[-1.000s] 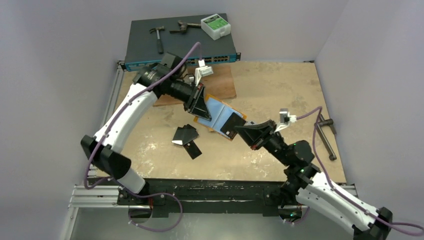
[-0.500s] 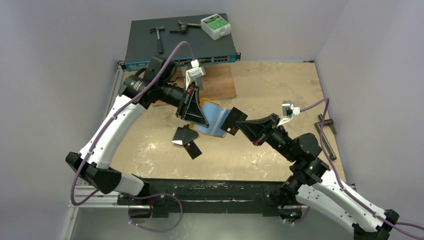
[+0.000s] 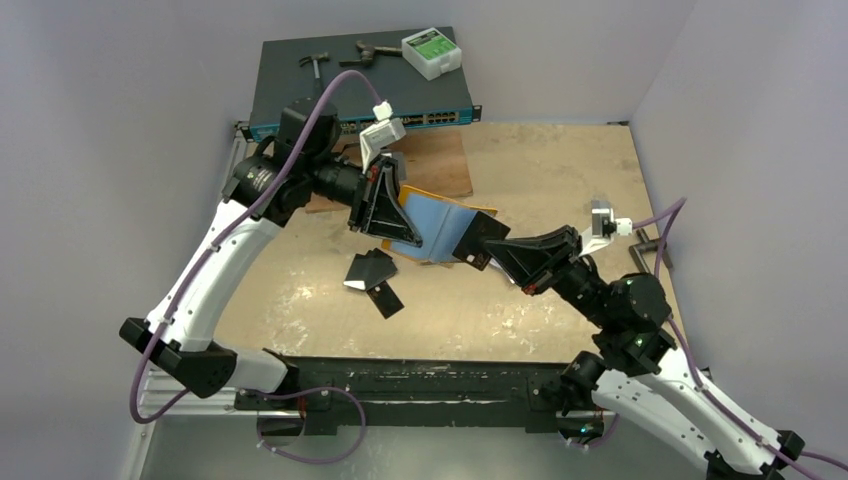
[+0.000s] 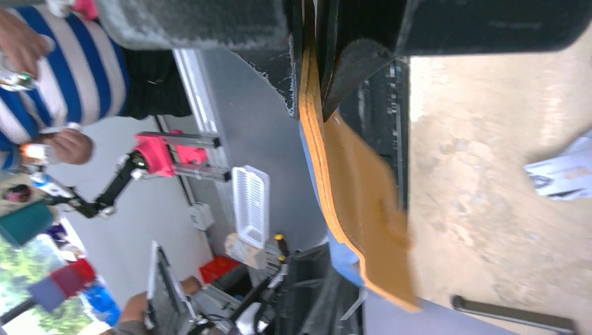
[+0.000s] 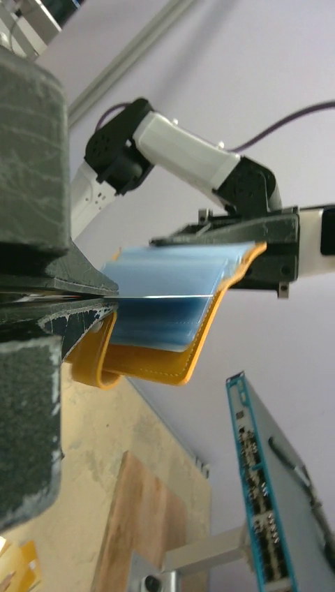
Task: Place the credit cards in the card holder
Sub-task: Insert the credit card into the card holder.
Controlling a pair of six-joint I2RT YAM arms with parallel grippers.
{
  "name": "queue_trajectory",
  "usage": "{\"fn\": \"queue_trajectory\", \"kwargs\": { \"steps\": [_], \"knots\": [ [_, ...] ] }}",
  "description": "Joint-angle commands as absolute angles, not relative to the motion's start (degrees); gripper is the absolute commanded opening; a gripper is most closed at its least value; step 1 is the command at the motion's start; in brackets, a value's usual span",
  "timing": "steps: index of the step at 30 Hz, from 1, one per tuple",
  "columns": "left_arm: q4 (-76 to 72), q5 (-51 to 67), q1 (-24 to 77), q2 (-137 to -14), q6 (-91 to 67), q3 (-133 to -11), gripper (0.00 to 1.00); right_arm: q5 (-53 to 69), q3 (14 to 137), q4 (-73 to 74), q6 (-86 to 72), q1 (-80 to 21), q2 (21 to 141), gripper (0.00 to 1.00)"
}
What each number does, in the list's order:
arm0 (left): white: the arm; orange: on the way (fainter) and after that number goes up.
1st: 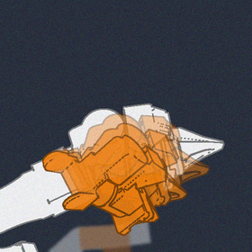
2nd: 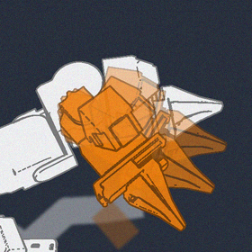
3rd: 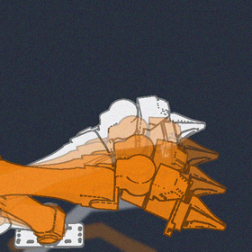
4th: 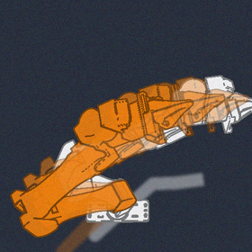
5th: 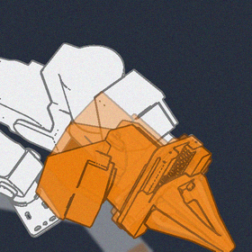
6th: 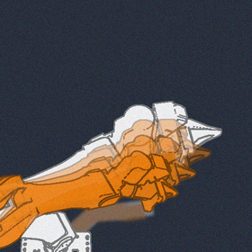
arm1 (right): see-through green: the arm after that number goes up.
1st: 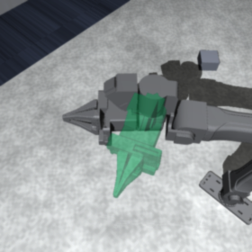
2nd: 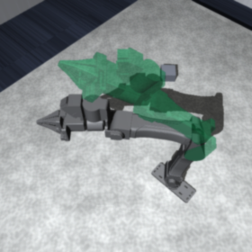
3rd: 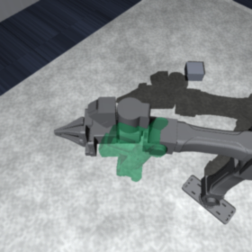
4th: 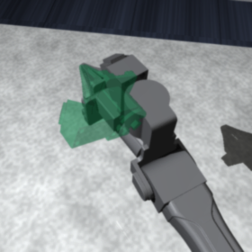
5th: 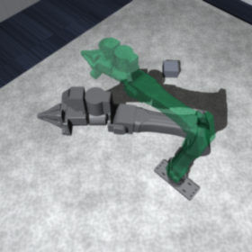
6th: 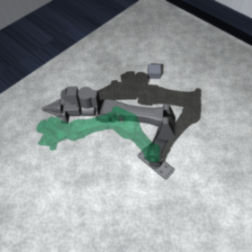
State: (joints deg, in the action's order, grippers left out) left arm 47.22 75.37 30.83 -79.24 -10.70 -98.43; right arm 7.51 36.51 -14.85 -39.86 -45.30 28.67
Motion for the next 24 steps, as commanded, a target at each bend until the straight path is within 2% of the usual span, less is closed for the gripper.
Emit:
{"fn": "queue_trajectory", "kwargs": {
  "steps": [1,9,24],
  "knots": [
    [47.7,67.5,31.1,-76.7,-5.7,-101.0,0.02,13.1,41.4,-19.1,-39.9,-45.2,29.2,0.00],
    [41.9,64.0,30.8,-77.2,-11.1,-100.0,0.00,17.8,47.4,-20.6,-37.8,-45.2,33.2,0.00],
    [30.1,68.2,30.8,-75.9,-23.0,-96.2,0.00,6.8,43.3,-32.1,-36.6,-45.5,37.7,0.00]
  ]
}}
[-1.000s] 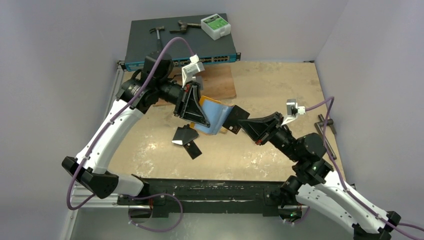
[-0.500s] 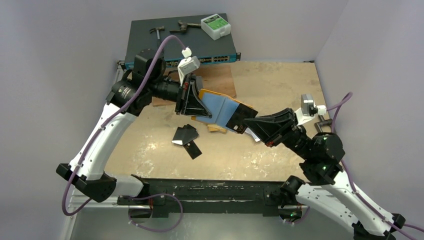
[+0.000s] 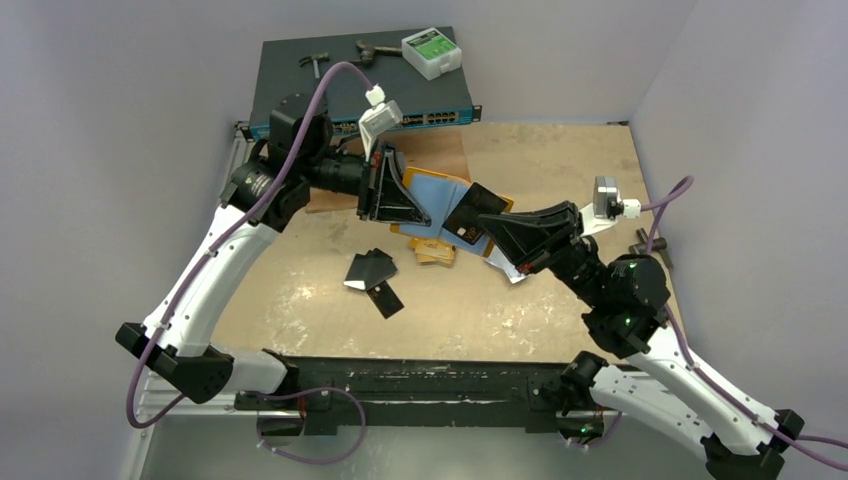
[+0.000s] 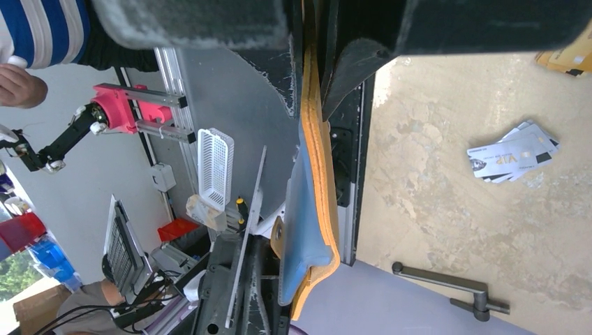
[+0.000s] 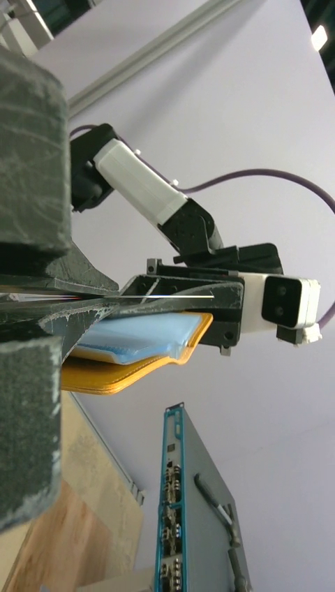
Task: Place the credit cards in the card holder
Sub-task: Insert the credit card into the card holder.
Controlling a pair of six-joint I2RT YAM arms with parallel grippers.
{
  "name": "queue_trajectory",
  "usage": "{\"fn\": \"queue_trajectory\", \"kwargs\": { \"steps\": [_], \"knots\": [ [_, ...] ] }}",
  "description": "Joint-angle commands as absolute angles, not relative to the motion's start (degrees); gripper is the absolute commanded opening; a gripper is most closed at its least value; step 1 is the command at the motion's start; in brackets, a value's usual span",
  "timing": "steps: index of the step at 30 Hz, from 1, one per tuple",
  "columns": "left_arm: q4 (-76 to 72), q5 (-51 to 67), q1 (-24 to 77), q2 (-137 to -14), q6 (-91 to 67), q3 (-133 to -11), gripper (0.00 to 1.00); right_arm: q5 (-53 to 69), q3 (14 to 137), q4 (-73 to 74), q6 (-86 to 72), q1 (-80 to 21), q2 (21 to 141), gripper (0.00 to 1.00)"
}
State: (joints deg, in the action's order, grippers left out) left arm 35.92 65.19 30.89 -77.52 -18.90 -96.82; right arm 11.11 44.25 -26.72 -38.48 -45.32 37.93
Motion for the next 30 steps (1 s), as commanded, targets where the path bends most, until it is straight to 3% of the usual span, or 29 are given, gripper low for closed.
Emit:
{"fn": "queue_trajectory", "kwargs": {
  "steps": [1,30],
  "knots": [
    [29.6,68.4,30.8,-75.7,-23.4,-96.1,0.00,6.0,43.0,-32.2,-36.4,-45.5,37.6,0.00],
    [20.8,67.5,30.9,-72.6,-27.7,-93.1,0.01,-0.6,40.2,-39.2,-37.8,-50.7,43.2,0.00]
  ]
}}
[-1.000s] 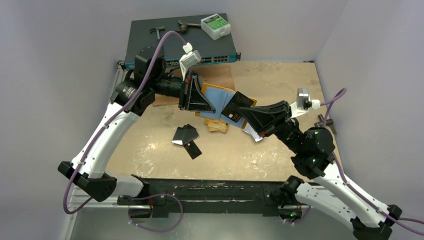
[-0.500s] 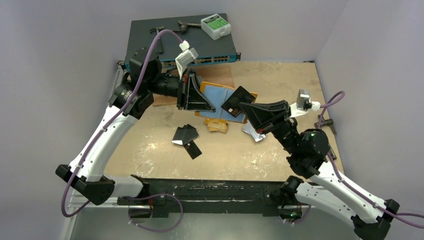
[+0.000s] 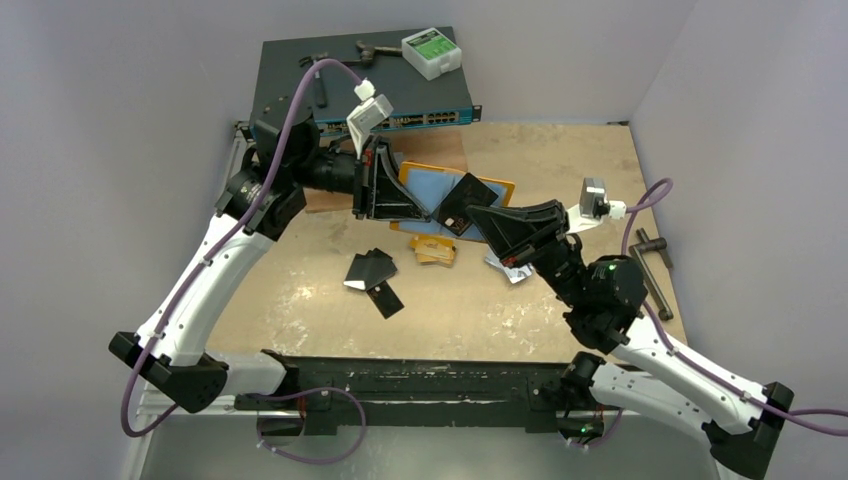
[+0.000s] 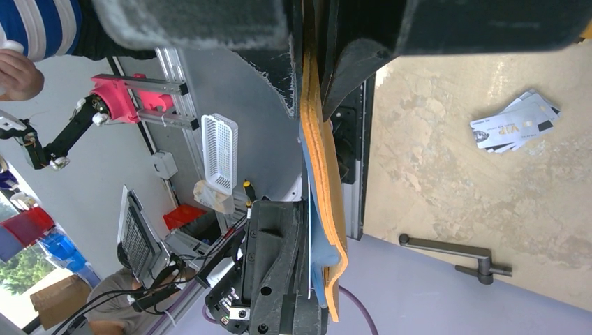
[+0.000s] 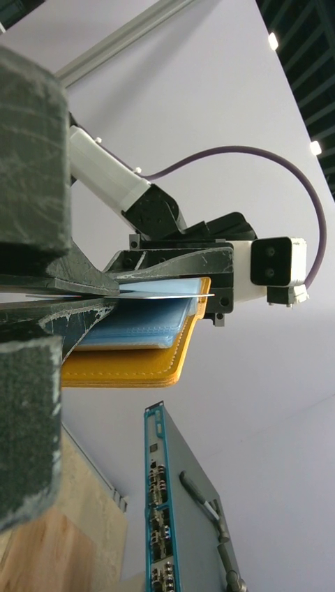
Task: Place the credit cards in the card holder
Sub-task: Insert the credit card into the card holder.
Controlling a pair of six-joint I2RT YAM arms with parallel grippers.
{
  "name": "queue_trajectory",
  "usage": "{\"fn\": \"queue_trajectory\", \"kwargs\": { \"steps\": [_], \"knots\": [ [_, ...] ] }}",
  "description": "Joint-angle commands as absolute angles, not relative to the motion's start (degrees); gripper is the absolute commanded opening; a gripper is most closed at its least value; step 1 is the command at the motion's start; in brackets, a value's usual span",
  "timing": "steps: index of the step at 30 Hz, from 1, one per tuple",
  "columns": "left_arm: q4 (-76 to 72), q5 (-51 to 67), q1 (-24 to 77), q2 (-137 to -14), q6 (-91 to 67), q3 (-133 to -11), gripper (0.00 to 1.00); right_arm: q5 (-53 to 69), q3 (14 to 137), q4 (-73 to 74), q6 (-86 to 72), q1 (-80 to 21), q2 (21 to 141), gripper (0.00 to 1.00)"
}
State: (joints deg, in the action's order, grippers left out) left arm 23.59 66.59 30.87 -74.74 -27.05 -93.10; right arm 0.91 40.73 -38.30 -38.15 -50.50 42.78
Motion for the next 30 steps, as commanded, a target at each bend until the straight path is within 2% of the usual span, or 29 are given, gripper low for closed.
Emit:
{"fn": "queue_trajectory", "kwargs": {
  "steps": [1,10,14,30],
  "knots": [
    [20.9,67.5,30.9,-72.4,-27.4,-93.1,0.01,-0.6,40.1,-38.9,-37.8,-50.7,43.2,0.00],
    [22.1,68.6,30.9,-72.9,-25.8,-94.9,0.04,-0.5,40.2,-33.8,-36.9,-50.7,42.1,0.00],
    [22.2,68.7,30.9,-72.7,-25.6,-95.3,0.12,-0.3,40.6,-32.4,-36.7,-50.7,42.3,0.00],
    [23.8,69.1,32.1,-71.8,-22.2,-95.7,0.15,0.7,42.0,-30.3,-36.2,-50.7,43.3,0.00]
  ]
}}
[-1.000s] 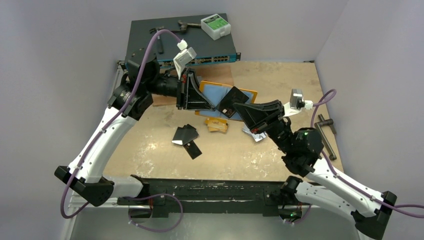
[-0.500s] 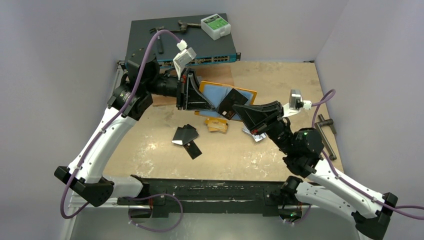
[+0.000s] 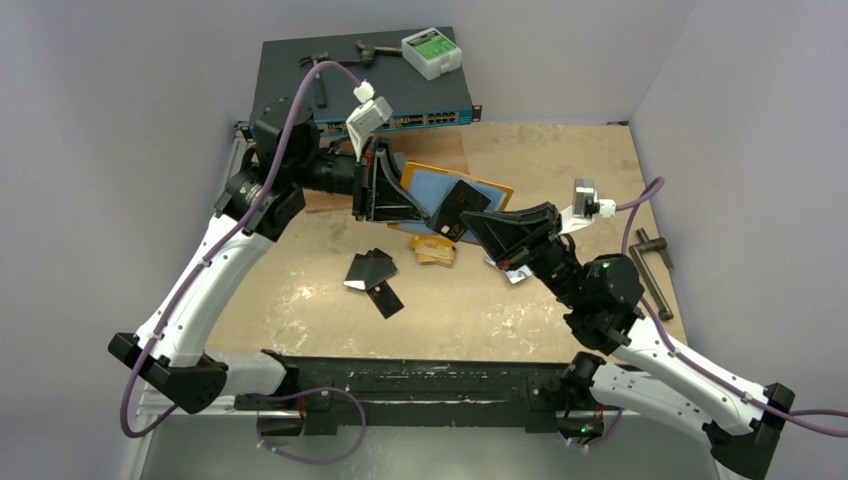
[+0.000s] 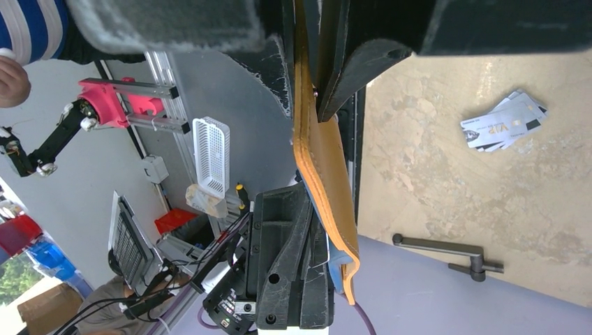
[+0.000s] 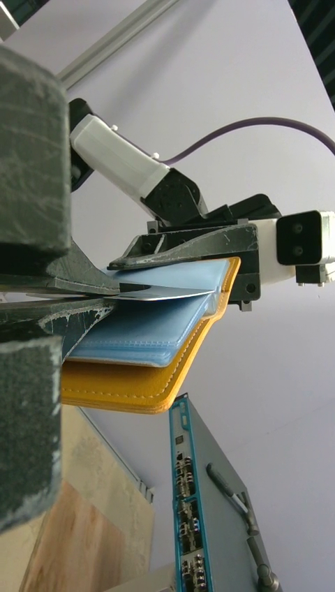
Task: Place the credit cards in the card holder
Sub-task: Insert the credit card into the card holder.
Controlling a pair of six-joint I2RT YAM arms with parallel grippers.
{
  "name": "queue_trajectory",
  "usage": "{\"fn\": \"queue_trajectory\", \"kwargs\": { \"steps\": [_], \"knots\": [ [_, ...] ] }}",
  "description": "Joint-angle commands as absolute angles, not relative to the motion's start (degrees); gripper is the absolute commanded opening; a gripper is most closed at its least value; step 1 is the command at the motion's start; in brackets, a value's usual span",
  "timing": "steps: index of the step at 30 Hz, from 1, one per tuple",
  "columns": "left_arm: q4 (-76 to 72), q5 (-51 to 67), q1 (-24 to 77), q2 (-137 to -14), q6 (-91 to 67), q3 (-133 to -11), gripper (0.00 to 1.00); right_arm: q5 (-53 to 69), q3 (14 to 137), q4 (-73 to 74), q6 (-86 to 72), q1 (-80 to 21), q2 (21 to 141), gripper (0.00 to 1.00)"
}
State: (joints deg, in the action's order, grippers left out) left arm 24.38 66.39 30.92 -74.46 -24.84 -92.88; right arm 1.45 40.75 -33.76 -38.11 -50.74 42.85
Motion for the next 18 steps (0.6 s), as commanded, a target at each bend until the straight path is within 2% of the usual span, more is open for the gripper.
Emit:
{"fn": "queue_trajectory", "kwargs": {
  "steps": [1,6,18],
  "knots": [
    [24.8,68.9,32.2,-71.8,-21.2,-96.1,0.15,0.7,42.5,-29.5,-36.1,-50.7,43.2,0.00],
    [29.3,68.6,33.0,-71.6,-16.4,-97.8,0.14,1.3,43.7,-26.8,-35.8,-50.7,43.5,0.00],
    [29.7,69.1,33.0,-71.2,-15.6,-97.7,0.13,3.5,44.1,-25.9,-36.2,-50.7,44.6,0.00]
  ]
}}
